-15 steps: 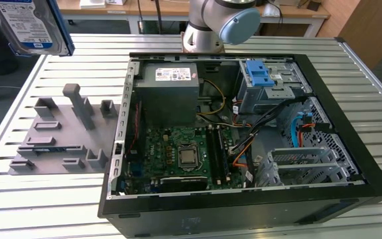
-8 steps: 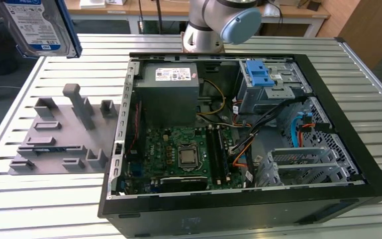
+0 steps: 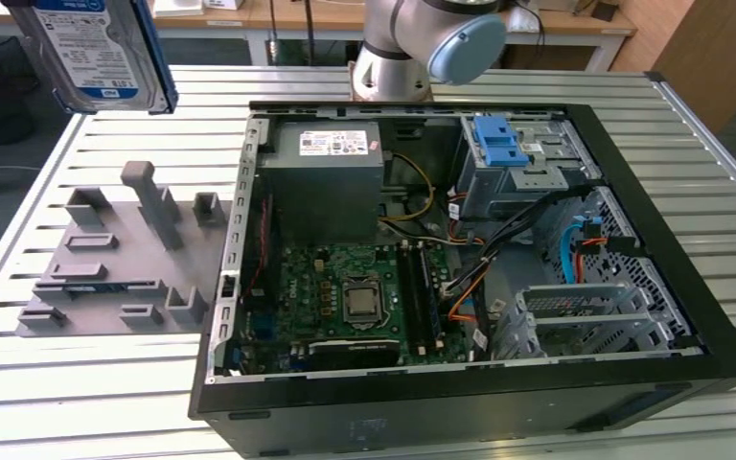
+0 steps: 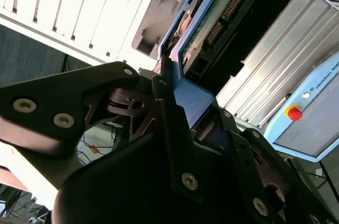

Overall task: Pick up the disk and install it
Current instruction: 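Pick up the disk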

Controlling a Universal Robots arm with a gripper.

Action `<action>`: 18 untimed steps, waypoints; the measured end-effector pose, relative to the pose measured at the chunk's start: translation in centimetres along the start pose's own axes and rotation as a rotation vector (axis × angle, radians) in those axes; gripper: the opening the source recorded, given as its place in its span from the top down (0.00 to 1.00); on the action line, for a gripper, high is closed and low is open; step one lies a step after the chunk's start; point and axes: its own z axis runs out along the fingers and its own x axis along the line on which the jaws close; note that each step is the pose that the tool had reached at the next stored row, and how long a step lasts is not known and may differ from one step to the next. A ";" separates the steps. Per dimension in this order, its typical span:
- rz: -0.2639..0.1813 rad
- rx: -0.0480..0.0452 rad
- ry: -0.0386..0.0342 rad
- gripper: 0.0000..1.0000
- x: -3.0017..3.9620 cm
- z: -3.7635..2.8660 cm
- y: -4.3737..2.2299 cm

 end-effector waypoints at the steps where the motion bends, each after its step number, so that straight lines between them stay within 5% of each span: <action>1: 0.000 -0.0002 0.0001 0.63 0.01 -0.01 -0.30; 8: 0.000 -0.0003 0.0000 0.63 0.30 -0.02 -1.78; 18: 0.000 -0.0003 0.0001 0.63 2.16 -0.03 -2.32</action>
